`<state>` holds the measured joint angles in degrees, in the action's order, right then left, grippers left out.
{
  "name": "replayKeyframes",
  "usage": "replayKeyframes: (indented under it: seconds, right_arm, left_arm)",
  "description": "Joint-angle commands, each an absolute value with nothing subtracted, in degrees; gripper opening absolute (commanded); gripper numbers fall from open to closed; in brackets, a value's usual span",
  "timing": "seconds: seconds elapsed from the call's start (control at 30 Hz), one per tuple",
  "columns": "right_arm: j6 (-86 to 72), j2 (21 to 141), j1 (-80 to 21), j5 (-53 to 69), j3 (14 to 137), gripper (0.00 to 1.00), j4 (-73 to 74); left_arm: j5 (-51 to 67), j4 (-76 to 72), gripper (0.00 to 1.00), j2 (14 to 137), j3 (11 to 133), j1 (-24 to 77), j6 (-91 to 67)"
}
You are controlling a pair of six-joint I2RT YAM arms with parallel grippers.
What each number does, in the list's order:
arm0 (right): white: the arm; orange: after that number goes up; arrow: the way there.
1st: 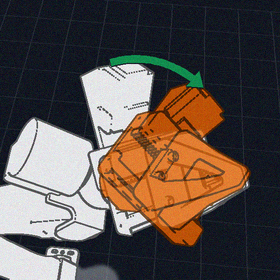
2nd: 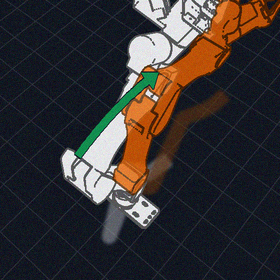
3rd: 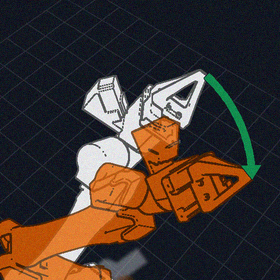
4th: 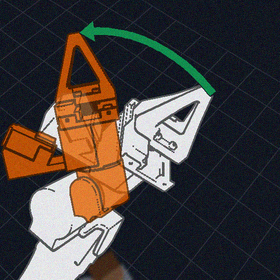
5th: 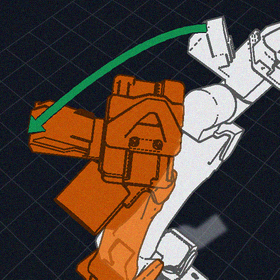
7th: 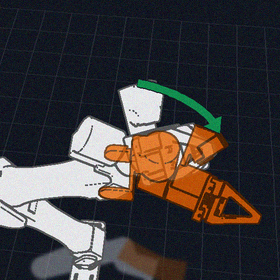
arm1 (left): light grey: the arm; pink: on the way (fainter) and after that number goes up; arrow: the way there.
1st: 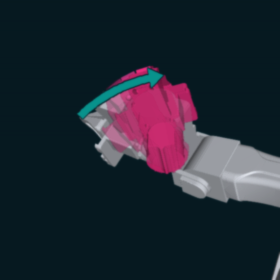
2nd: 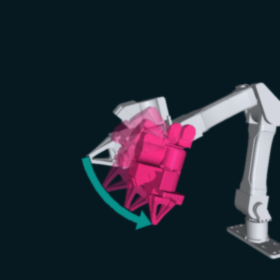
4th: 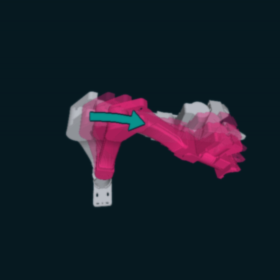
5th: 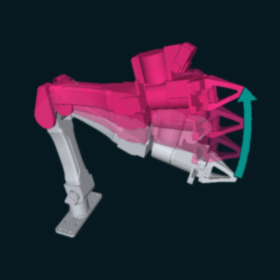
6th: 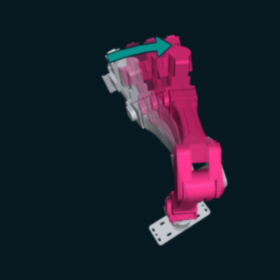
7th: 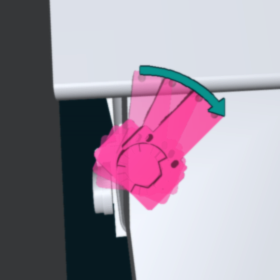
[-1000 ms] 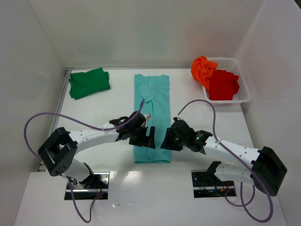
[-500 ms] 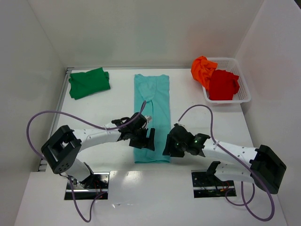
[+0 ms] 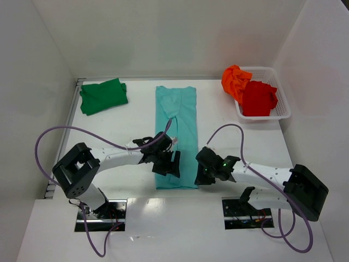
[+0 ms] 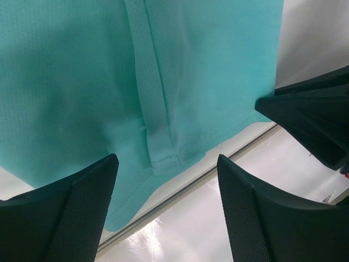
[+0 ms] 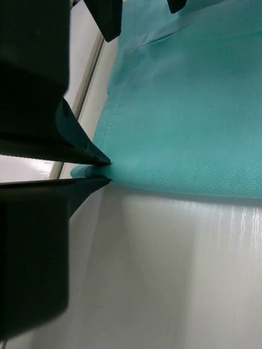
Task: Fold and stack the t-shirts
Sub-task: Rotate the tshirt 90 degrees
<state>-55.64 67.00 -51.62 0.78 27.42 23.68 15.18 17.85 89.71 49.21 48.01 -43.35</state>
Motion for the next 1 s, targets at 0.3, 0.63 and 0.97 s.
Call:
replayKeyframes:
  seconds: [0.3,0.63,0.97]
  right_arm:
    - [-58.53,61.97,-52.21,-1.93,26.19,0.02,27.77]
    - [-62.57,60.12,-52.21,-0.27,25.14,0.0,29.35]
    - [-64.95,53.09,-52.21,1.49,21.45,0.0,29.36]
  left_arm:
    - [18.19,16.52,0.76,92.46,51.94,48.25,-44.3]
    - [13.19,18.54,0.7,89.03,50.19,48.25,-46.58]
    - [10.73,19.78,0.48,92.1,50.1,48.25,-46.05]
